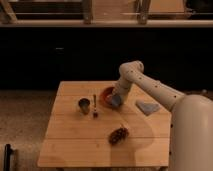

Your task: Wipe red bowl with sponge

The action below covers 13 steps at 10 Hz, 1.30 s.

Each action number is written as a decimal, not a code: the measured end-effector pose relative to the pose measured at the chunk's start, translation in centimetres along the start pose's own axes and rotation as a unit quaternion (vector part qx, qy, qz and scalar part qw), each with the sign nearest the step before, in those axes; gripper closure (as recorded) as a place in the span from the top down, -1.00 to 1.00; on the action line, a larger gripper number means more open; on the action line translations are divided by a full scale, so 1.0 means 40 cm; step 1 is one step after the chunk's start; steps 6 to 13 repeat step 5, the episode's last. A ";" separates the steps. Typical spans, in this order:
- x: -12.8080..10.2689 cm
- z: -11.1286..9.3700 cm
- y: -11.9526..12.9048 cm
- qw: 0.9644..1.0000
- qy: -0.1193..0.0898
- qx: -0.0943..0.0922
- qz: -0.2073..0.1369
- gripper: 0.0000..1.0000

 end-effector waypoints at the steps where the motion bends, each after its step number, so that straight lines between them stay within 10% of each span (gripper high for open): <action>1: 0.010 -0.003 -0.002 1.000 0.005 0.001 0.005 -1.00; 13: 0.048 -0.017 -0.018 1.000 0.021 0.012 0.015 -1.00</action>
